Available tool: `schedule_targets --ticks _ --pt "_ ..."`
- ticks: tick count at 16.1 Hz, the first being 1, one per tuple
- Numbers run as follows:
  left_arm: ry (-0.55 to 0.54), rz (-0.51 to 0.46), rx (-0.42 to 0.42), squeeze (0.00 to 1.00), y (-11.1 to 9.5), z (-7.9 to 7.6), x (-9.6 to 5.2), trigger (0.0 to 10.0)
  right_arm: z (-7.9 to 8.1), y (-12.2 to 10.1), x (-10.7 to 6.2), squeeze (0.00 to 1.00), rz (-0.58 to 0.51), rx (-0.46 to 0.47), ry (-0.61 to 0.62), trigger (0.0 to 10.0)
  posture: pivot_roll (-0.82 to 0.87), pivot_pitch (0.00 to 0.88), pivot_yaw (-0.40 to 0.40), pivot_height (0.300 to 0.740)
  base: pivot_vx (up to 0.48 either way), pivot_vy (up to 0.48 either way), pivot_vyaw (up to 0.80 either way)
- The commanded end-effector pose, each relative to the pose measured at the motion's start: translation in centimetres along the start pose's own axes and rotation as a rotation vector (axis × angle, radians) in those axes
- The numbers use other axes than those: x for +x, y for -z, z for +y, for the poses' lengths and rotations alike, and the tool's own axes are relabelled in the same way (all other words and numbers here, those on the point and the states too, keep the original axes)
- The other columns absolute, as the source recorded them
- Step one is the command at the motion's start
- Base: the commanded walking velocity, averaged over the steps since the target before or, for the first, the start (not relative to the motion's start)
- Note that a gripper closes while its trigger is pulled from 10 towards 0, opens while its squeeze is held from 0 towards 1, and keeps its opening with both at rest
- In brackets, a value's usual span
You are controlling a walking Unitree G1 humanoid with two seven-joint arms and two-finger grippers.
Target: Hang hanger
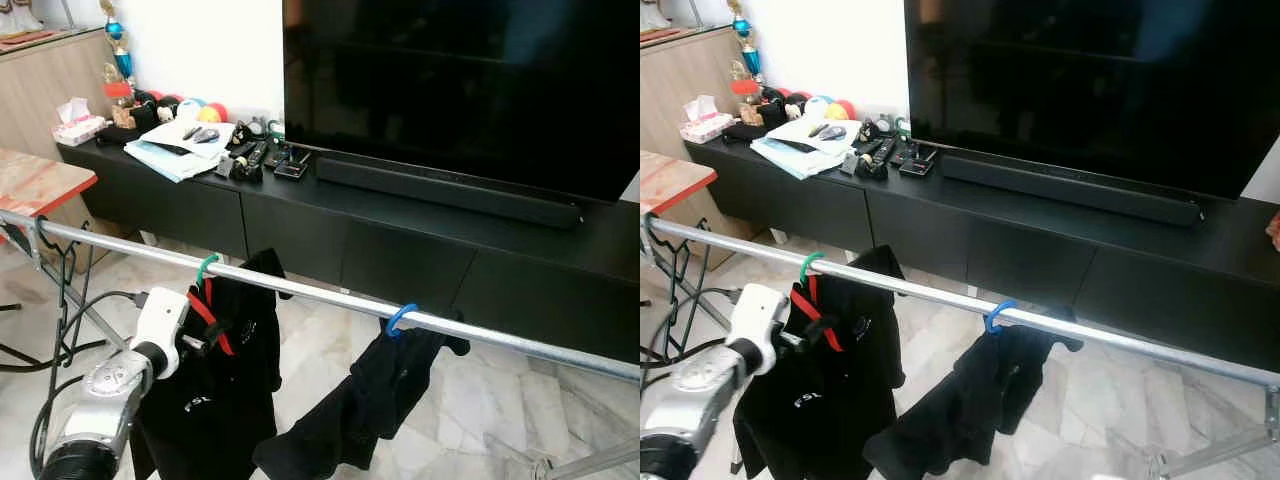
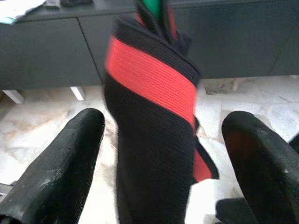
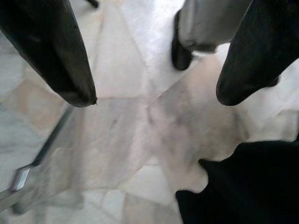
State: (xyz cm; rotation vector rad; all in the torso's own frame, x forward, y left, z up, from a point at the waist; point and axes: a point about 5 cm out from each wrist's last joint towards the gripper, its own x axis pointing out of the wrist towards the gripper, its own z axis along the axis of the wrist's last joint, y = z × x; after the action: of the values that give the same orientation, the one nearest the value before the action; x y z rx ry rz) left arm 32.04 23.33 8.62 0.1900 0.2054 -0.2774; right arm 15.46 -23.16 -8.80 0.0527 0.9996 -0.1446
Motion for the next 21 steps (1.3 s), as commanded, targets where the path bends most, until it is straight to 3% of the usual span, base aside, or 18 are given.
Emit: schedule_targets --ticks 1,2,3,4,7,11,21 --pt "0.029 0.002 0.009 0.0 0.0 -0.4 0.3 10.0 -0.1 0.4 -0.1 0.0 0.007 0.006 0.009 10.0 0.09 0.032 -0.014 0.74 0.0 0.0 0.0" --pt "0.054 0.009 0.012 0.0 0.1 -0.7 0.4 4.6 -0.7 0.6 -0.2 0.0 0.011 0.008 0.015 10.0 0.09 0.033 -0.014 0.74 0.0 0.0 0.0" --pt "0.061 0.011 0.014 0.0 0.1 -0.8 0.5 4.6 -0.9 0.7 -0.3 0.0 0.013 0.009 0.017 10.0 0.09 0.033 -0.014 0.74 0.0 0.0 0.0" --pt "0.067 0.011 0.019 0.0 0.2 -0.9 0.7 0.0 -1.7 0.8 -0.4 0.0 0.016 0.012 0.023 10.0 0.09 0.033 -0.012 0.74 0.0 0.0 0.0" --pt "0.094 0.023 0.033 0.0 0.4 -1.0 0.7 0.0 -0.4 0.2 -0.1 0.0 0.005 0.007 0.008 10.0 0.09 0.033 -0.012 0.74 0.0 0.0 0.0" --pt "0.074 -0.011 0.003 0.0 0.1 -1.1 1.0 0.0 -0.3 0.1 -0.1 0.0 0.003 0.005 0.007 10.0 0.09 0.03 -0.013 0.74 0.0 0.0 0.0" --pt "0.159 -0.006 0.048 0.0 0.2 -1.6 0.6 0.0 0.0 0.2 0.0 0.0 0.005 0.004 0.002 10.0 0.09 0.029 -0.013 0.74 0.0 0.0 0.0"
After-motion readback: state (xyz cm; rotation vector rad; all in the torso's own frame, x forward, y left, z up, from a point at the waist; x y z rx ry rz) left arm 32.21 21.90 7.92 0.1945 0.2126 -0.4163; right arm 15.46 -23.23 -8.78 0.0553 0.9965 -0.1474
